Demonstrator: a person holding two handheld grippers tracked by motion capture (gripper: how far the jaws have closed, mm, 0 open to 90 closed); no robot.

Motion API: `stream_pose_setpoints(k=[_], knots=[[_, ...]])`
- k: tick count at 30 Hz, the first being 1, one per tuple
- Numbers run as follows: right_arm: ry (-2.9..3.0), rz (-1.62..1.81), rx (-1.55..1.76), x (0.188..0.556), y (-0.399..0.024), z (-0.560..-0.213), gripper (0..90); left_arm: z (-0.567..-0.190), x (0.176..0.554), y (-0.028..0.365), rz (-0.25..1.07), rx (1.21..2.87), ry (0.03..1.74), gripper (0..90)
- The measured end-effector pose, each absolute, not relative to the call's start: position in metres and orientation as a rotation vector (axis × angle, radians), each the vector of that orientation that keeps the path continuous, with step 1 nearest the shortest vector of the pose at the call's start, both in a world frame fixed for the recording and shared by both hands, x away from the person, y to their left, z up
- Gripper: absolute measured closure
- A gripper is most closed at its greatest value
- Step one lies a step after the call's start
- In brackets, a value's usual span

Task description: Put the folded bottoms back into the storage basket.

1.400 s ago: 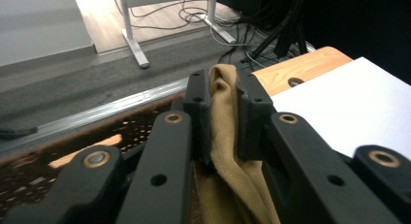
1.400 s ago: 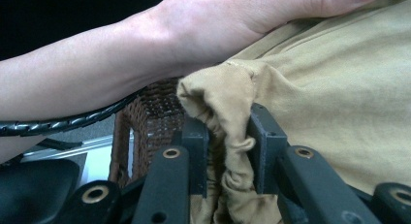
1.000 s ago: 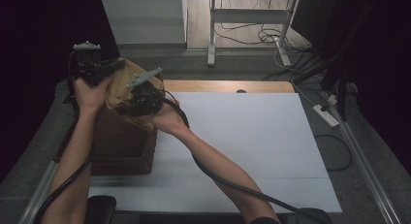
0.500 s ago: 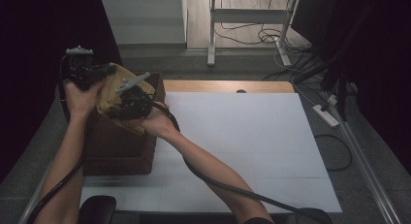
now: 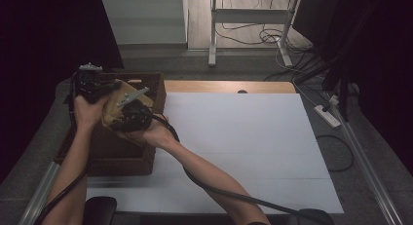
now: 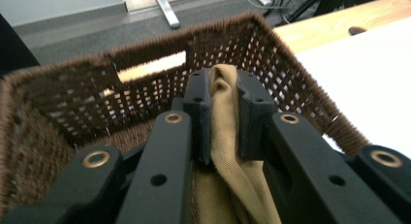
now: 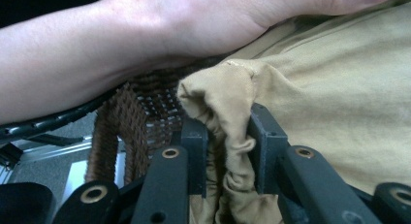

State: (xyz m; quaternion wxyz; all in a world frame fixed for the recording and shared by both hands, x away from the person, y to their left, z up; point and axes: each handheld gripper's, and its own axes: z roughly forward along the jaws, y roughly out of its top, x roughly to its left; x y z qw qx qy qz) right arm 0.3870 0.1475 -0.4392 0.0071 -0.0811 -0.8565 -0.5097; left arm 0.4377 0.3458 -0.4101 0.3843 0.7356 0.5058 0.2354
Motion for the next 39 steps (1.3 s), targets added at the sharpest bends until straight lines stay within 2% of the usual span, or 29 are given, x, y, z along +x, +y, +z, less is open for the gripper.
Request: stream_pose_setpoints(k=[9, 10, 11, 13, 14, 17, 22, 29, 35, 39], knots=[[-2.718, -1.525, -0.277, 0.388, 0.149, -0.458, 70.3, -0.430, 0.446, 0.337, 0.585, 1.958, 1.314, 75.6], [-2.721, -1.525, -0.282, 0.387, 0.150, -0.459, 66.2, -0.431, 0.447, 0.337, 0.600, 1.958, 1.327, 73.0], [-2.710, -1.526, -0.286, 0.387, 0.150, -0.459, 59.0, -0.430, 0.448, 0.338, 0.626, 1.950, 1.342, 66.6], [-2.688, -1.540, -0.302, 0.387, 0.152, -0.458, 45.9, -0.428, 0.449, 0.341, 0.634, 1.923, 1.374, 46.4], [-2.699, -1.548, -0.298, 0.386, 0.152, -0.457, 43.2, -0.426, 0.450, 0.344, 0.624, 1.901, 1.388, 41.0], [-2.717, -1.591, -0.310, 0.385, 0.150, -0.451, 36.8, -0.421, 0.449, 0.348, 0.596, 1.851, 1.400, 30.7], [-2.675, -1.607, -0.367, 0.388, 0.142, -0.445, 32.2, -0.420, 0.446, 0.349, 0.522, 1.806, 1.384, 20.3], [-2.690, -1.565, -0.397, 0.388, 0.134, -0.448, 28.4, -0.426, 0.446, 0.345, 0.402, 1.792, 1.363, 14.4], [-2.688, -1.564, -0.403, 0.388, 0.124, -0.448, 24.5, -0.429, 0.443, 0.344, 0.362, 1.794, 1.332, 7.2], [-2.688, -1.562, -0.401, 0.389, 0.117, -0.447, 21.6, -0.431, 0.439, 0.343, 0.353, 1.795, 1.324, 5.7]])
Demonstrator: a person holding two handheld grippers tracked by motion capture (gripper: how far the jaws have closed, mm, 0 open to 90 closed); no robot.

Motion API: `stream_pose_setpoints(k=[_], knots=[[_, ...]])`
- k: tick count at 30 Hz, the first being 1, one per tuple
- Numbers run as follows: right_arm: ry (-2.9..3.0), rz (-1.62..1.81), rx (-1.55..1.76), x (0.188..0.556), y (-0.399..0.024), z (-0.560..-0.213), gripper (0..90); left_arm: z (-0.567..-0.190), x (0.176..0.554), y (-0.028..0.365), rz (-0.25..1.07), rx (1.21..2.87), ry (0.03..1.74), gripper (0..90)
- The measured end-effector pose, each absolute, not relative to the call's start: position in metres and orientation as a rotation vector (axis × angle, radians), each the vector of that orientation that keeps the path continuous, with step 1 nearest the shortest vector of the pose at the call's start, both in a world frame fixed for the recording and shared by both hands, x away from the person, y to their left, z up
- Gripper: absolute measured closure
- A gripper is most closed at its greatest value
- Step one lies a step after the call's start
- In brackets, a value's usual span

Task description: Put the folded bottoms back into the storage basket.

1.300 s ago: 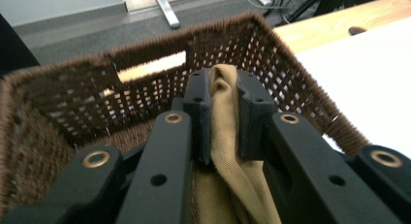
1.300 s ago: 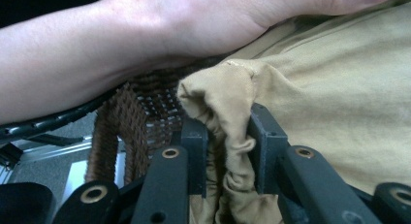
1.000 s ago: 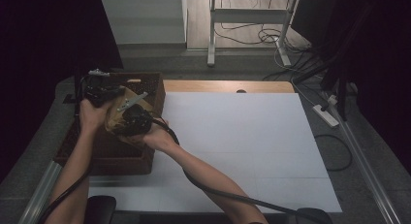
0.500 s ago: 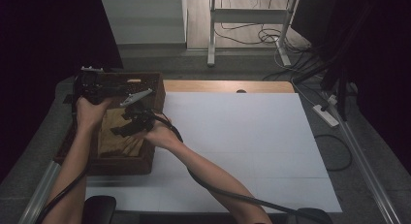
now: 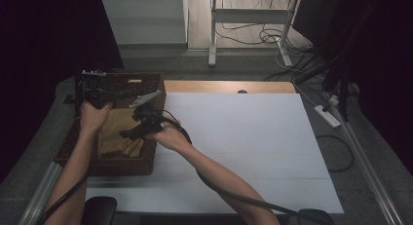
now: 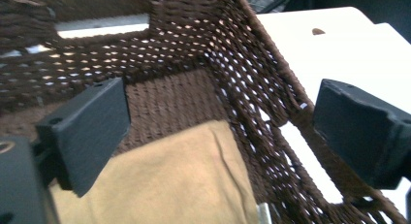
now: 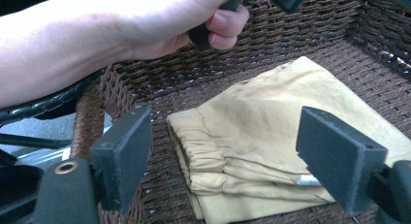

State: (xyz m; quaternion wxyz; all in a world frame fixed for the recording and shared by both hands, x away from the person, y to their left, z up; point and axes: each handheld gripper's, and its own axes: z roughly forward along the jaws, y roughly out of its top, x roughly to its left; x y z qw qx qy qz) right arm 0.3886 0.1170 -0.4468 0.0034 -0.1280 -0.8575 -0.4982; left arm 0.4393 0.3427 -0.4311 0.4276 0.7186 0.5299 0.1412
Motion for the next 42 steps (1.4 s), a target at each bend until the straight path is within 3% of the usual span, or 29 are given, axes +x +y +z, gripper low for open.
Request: stream_pose_setpoints(k=[15, 28, 42], knots=[[-2.654, -1.546, -0.463, 0.392, 0.097, -0.449, 14.0, -0.438, 0.426, 0.329, 0.446, 1.833, 1.285, 3.5], [-2.679, -1.532, -0.455, 0.386, 0.086, -0.455, 9.4, -0.441, 0.410, 0.323, 0.426, 1.873, 1.179, 2.0], [-2.696, -1.516, -0.486, 0.383, 0.071, -0.458, 8.7, -0.439, 0.387, 0.323, 0.442, 1.867, 1.179, 1.8]])
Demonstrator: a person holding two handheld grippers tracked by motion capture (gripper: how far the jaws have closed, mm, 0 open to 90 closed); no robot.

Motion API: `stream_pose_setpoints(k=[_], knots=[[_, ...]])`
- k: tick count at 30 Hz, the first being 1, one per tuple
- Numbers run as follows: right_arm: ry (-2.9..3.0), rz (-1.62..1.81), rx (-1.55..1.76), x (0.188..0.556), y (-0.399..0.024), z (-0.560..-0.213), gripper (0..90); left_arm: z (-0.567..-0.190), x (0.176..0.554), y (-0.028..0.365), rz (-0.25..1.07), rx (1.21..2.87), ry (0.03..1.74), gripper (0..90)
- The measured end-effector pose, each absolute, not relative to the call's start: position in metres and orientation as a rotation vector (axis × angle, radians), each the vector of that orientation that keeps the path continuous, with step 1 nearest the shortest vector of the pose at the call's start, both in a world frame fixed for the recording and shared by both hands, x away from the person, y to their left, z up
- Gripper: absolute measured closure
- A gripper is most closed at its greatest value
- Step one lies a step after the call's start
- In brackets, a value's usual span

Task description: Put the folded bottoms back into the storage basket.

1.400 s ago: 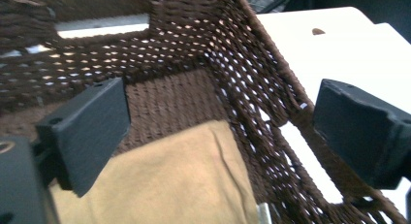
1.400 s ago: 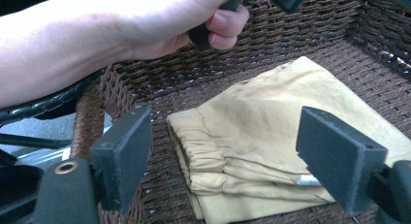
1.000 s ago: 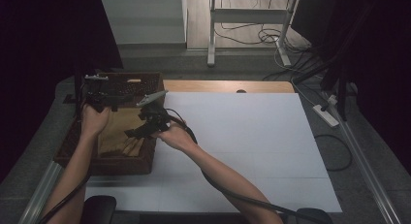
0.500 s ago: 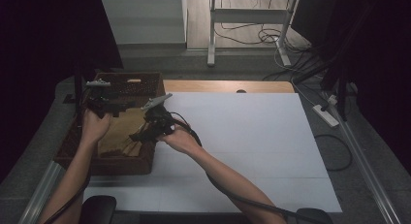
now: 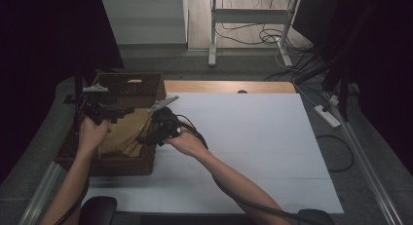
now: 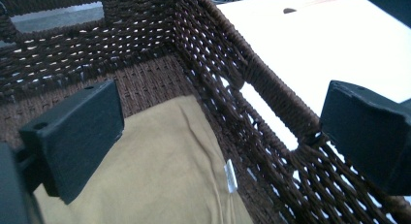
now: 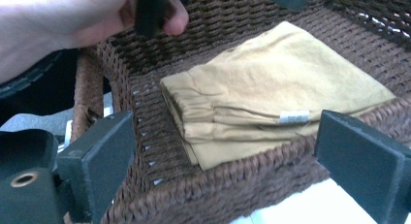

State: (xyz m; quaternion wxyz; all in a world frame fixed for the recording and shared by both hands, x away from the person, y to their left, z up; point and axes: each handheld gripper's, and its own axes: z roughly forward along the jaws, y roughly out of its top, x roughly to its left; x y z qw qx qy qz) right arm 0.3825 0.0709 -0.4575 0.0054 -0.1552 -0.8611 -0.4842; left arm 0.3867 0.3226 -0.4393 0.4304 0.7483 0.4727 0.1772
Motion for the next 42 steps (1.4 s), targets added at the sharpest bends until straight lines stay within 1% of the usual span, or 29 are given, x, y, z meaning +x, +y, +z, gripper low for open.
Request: stream_pose_setpoints(k=[5, 14, 20, 23, 25, 28, 34, 42], knots=[[-2.711, -1.506, -0.494, 0.381, 0.064, -0.461, 7.4, -0.442, 0.379, 0.323, 0.446, 1.868, 1.181, 1.2], [-2.720, -1.486, -0.502, 0.379, 0.051, -0.465, 6.1, -0.451, 0.366, 0.319, 0.392, 1.872, 1.182, 0.7], [-2.709, -1.467, -0.522, 0.378, 0.042, -0.465, 6.1, -0.447, 0.358, 0.315, 0.383, 1.871, 1.166, 0.5], [-2.712, -1.463, -0.527, 0.377, 0.037, -0.465, 6.1, -0.444, 0.355, 0.310, 0.354, 1.875, 1.157, 0.4], [-2.717, -1.463, -0.526, 0.375, 0.034, -0.465, 3.7, -0.444, 0.353, 0.307, 0.342, 1.885, 1.155, 0.3], [-2.721, -1.460, -0.525, 0.373, 0.029, -0.466, 3.2, -0.444, 0.350, 0.303, 0.347, 1.897, 1.151, 0.1], [-2.739, -1.454, -0.539, 0.369, 0.017, -0.468, 3.2, -0.442, 0.342, 0.293, 0.400, 1.946, 1.149, 0.0], [-2.740, -1.477, -0.566, 0.365, 0.003, -0.471, 3.1, -0.440, 0.334, 0.285, 0.361, 1.933, 1.139, 0.0]])
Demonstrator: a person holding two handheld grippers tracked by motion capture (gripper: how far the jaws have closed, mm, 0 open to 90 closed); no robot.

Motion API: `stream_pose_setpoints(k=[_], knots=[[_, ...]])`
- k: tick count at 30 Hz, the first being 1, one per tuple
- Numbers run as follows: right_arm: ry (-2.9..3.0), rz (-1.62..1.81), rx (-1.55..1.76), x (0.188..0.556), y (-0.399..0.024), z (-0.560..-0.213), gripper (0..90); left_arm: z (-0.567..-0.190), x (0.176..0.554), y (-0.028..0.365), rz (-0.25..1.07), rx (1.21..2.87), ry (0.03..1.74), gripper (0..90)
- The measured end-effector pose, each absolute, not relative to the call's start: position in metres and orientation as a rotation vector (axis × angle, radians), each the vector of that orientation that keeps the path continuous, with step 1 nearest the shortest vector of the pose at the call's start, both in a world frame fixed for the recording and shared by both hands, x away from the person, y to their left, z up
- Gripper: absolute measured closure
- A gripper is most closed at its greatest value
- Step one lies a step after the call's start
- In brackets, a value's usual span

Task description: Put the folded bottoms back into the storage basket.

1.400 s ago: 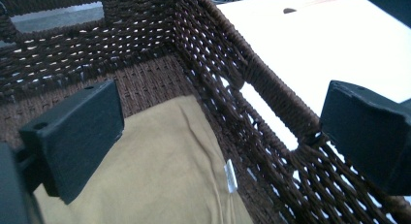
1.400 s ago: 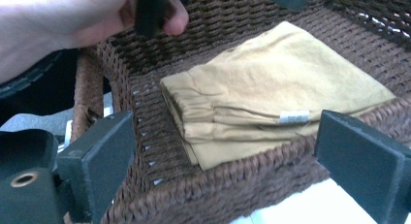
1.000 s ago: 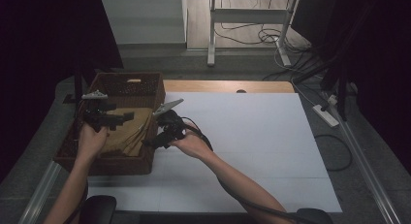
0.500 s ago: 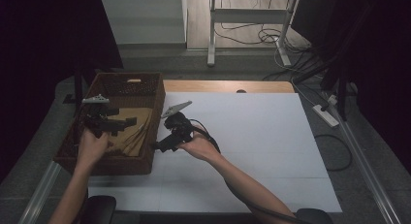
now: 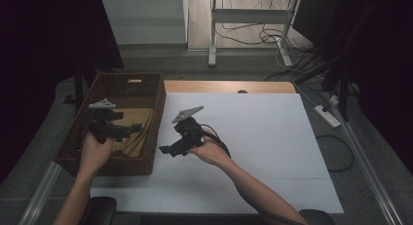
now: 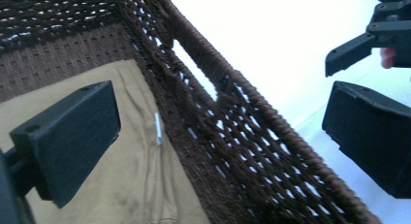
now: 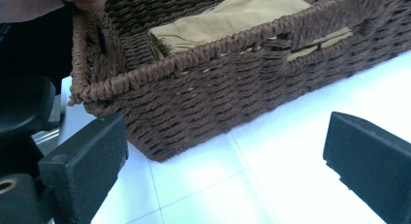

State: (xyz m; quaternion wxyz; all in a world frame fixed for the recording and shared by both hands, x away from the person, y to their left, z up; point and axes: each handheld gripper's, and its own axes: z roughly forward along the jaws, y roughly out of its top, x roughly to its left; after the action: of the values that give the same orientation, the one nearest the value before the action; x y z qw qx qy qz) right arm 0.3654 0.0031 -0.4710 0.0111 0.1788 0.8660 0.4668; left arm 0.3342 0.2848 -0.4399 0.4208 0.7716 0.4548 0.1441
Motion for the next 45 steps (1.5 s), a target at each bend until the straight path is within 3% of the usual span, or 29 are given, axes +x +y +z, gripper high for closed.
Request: stream_pose_setpoints(k=[10, 23, 45], knots=[[2.741, 1.456, 0.558, 0.359, -0.010, -0.475, 2.6, -0.436, 0.312, 0.278, 0.427, 1.910, 1.168, 0.0], [2.740, 1.424, 0.593, 0.355, -0.027, -0.477, 1.6, -0.450, 0.279, 0.269, 0.371, 1.937, 1.137, 0.0], [2.748, 1.364, 0.654, 0.349, -0.064, -0.487, 1.6, -0.461, 0.231, 0.271, 0.400, 1.858, 1.121, 0.0]])
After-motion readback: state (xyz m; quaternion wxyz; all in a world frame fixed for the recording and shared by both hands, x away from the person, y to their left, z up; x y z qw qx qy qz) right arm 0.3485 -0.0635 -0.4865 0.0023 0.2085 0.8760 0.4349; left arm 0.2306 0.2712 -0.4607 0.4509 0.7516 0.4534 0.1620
